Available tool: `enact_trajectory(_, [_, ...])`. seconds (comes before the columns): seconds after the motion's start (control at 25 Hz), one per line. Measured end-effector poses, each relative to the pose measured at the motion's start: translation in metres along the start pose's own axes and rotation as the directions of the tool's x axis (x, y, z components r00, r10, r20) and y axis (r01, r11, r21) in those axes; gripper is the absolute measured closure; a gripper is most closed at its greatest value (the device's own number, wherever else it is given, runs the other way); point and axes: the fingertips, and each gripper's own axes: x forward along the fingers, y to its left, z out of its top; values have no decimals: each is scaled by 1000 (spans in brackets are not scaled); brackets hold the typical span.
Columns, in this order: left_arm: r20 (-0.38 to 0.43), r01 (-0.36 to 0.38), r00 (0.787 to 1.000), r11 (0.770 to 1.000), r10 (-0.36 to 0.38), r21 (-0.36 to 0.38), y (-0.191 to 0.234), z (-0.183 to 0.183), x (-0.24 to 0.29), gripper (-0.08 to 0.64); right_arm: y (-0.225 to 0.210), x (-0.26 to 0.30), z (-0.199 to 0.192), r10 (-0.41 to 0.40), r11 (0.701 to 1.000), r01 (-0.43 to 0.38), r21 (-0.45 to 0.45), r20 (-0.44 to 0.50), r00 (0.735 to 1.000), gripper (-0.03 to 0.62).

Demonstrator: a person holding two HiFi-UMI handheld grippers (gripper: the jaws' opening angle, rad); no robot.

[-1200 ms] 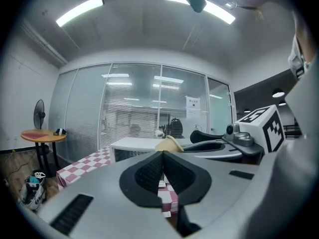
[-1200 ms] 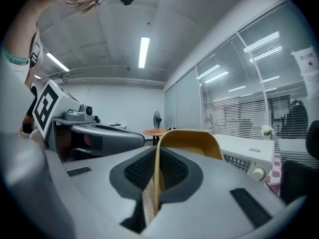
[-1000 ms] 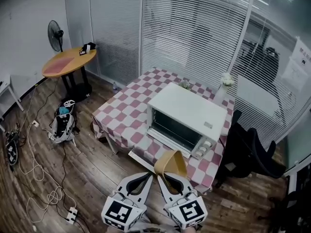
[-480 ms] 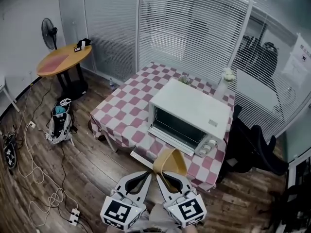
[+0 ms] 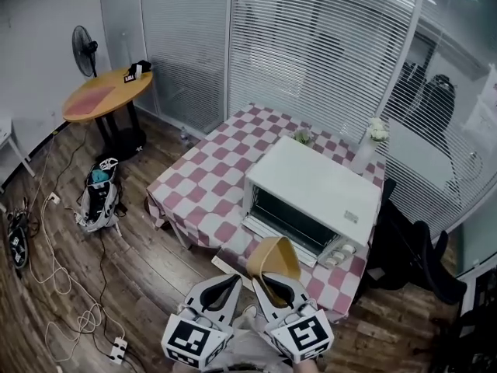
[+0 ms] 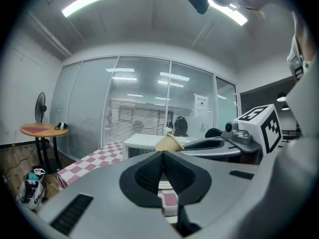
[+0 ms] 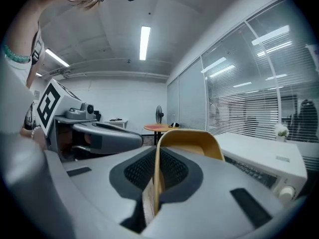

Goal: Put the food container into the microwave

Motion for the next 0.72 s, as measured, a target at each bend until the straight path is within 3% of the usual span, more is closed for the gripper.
enact_trajectory(0.28, [0,-17,1000,999,17,28,48,11,26,546,-7,52,13,43,999,-43,-8,21,999,583])
enact_trajectory(0.72, [-73,28,997,998,-25,49,65,11,106,546,-65,63,-1,16,998,-17,56,5,1000,583])
